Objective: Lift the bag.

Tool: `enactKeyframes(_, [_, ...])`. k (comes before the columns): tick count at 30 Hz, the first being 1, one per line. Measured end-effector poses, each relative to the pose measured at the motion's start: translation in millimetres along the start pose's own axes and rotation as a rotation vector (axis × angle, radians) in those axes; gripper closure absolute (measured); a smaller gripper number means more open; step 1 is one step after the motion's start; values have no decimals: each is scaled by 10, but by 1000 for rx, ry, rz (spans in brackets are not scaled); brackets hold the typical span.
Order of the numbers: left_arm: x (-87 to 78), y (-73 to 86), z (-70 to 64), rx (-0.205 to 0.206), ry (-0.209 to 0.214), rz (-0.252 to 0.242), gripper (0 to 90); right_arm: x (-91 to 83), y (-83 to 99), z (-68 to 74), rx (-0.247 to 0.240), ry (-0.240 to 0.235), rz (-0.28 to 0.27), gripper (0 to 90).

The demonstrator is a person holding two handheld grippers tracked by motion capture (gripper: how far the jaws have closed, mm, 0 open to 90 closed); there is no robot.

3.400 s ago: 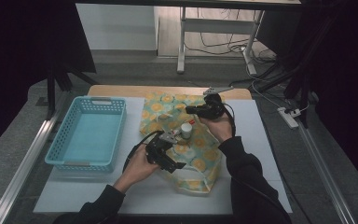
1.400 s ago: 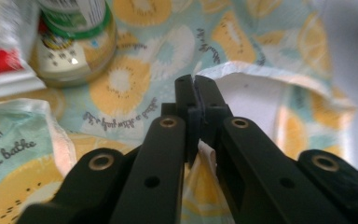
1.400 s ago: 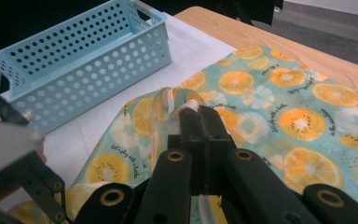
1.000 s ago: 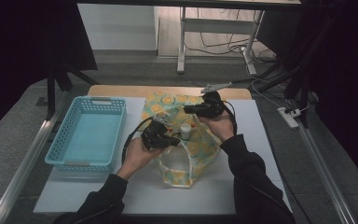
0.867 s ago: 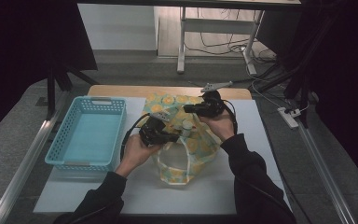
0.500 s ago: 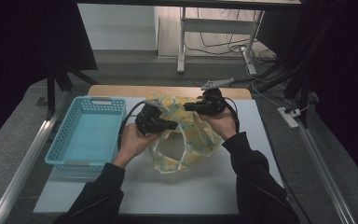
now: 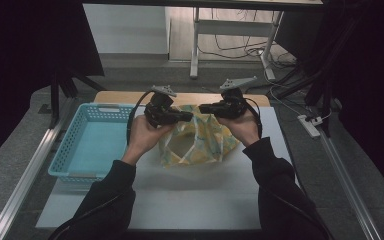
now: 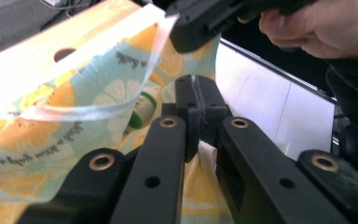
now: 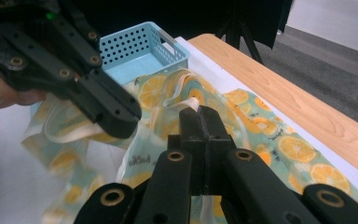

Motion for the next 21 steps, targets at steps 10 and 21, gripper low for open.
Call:
enactKeyframes(10, [-162,-333,-58,34,0,-56,900,-112,-228,81,-24,-5,-28,900])
enactKeyframes(21, [-270,-664,-127,65,-11,-92,900,-275,-495,134,-47,3,-65,900])
Point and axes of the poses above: each handheld gripper's, and its own axes: x roughly forward along the jaws, y roughly out of its underside, z roughly to its left, the point moved 1 cm from there along x, roughly forward along the jaws, and after that the axes turned 7 degrees about -z, right-handed, at the moved point
